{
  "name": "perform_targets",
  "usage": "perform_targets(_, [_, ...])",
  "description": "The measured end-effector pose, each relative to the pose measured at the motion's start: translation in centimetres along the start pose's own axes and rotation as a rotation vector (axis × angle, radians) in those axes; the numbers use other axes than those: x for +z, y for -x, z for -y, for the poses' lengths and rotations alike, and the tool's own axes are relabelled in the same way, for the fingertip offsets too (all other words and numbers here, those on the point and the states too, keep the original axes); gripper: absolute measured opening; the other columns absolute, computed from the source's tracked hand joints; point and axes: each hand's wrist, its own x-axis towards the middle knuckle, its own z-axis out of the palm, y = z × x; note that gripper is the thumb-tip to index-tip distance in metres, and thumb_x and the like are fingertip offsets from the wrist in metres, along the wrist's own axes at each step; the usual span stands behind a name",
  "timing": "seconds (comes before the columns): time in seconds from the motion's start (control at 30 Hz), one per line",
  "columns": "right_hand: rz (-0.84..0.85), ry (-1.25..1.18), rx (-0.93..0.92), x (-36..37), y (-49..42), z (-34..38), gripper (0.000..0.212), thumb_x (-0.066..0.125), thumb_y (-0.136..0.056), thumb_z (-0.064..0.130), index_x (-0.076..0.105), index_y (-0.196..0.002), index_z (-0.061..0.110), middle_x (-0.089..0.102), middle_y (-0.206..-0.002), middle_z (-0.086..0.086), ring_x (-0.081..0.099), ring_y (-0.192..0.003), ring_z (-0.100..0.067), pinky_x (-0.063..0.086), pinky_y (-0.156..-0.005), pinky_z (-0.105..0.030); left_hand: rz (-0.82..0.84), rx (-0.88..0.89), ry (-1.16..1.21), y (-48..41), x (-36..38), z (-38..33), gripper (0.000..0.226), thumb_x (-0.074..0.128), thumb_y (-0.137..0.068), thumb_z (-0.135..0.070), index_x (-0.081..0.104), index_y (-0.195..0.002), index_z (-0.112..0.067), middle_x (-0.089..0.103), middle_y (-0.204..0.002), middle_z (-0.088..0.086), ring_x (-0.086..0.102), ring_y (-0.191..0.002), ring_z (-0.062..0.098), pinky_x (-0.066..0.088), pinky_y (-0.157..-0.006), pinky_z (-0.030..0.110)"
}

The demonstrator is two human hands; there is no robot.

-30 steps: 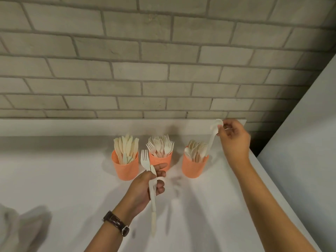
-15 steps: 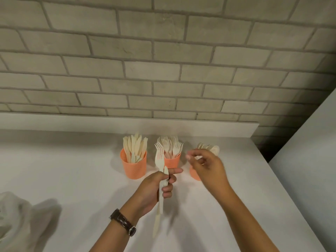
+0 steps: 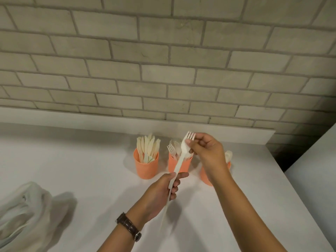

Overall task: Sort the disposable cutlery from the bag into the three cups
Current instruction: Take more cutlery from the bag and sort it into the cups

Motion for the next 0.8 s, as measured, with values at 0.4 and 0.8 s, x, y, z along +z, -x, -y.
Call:
perform_targets(0.4, [-0.073,0.742,-0.168,-0.2,-5.0,-7.2,0.011,0.063,-0.083,0.008,0.067,-0.092,0.011,0.068,-0.082,-0.005,0.059,-0.076,-0.021,0.048,-0.076,-0.032,-0.34,0.362,-0.069,1.3,-4.5,-3.6,0.02,0.057,-0.086,-0.012,0.07,-0.096,-0.023,0.068,-0.078,-0.008,0.059,-0.078,0.011,0.044,-0.079,0.027])
perform_targets(0.8, [-0.031,0.907,-0.351,-1.5,-0.8,-6.8,0.024,0.069,-0.077,0.01,0.069,-0.101,0.015,0.066,-0.104,-0.001,0.053,-0.098,-0.024,0.035,-0.084,-0.028,-0.748,0.785,-0.525,-2.4,-8.3,-10.7,0.019,0.052,-0.093,-0.011,0.063,-0.092,-0.027,0.063,-0.096,-0.003,0.053,-0.077,0.011,0.041,-0.066,0.006])
